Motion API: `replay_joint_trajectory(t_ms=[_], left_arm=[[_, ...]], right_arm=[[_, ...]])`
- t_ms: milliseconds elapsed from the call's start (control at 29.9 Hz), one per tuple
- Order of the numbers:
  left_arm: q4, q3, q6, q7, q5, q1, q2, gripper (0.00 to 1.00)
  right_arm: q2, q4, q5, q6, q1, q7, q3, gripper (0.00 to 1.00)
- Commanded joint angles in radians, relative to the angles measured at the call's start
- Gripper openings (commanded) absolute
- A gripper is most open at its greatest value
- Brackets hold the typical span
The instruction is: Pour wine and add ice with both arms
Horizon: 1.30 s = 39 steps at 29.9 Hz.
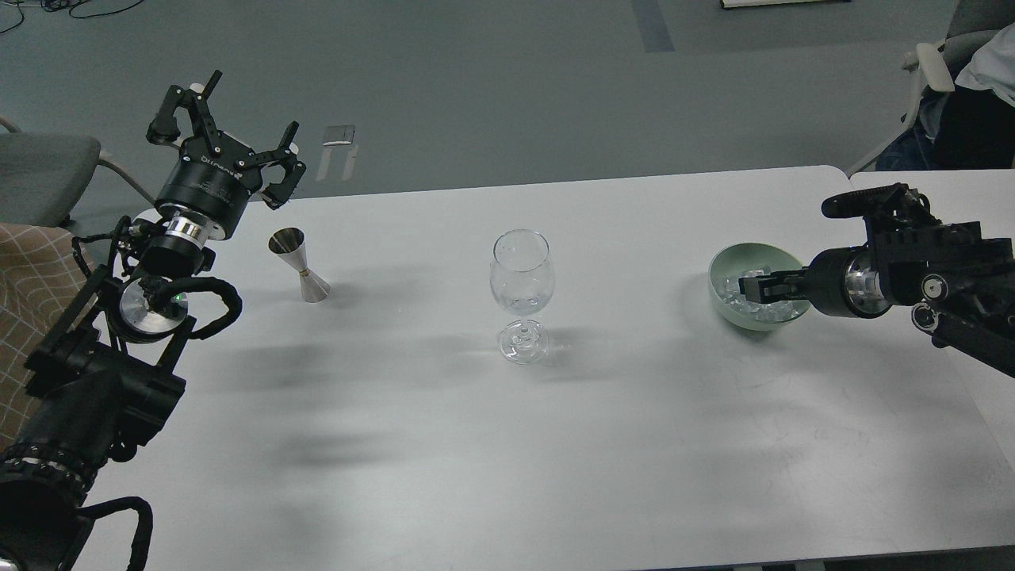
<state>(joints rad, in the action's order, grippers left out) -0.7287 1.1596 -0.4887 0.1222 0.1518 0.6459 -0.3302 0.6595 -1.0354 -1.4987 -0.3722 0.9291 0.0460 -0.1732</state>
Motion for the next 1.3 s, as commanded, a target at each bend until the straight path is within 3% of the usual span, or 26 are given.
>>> replay_joint_trajectory(t_ms=[0,435,702,802,936,1270], left_arm=[[0.000,0.000,0.000,0.001,0.000,-0.002,0.000,0.98],[0.006,0.017,0.000,0.001,-0.006,-0.002,-0.001,0.98],[0.009,0.019,0.000,0.001,-0.008,-0.002,-0.001,0.98],[0.009,0.019,0.000,0.001,-0.008,-0.002,0.000,0.98],[0.009,0.019,0.000,0.001,-0.008,-0.002,0.000,0.98],[0.009,0.019,0.000,0.001,-0.008,-0.002,-0.001,0.98]], right_arm=[[-0.003,0.000,0.000,0.001,0.002,0.000,0.000,0.49],[0.003,0.000,0.003,0.001,0.004,0.003,0.000,0.36],[-0.001,0.000,0.003,0.001,0.000,0.002,0.000,0.35],[-0.001,0.000,0.003,0.001,-0.003,0.002,0.000,0.25],[-0.003,0.009,0.003,0.001,-0.001,0.002,0.000,0.20],[0.005,0.011,0.009,0.001,0.002,0.003,-0.002,0.20]])
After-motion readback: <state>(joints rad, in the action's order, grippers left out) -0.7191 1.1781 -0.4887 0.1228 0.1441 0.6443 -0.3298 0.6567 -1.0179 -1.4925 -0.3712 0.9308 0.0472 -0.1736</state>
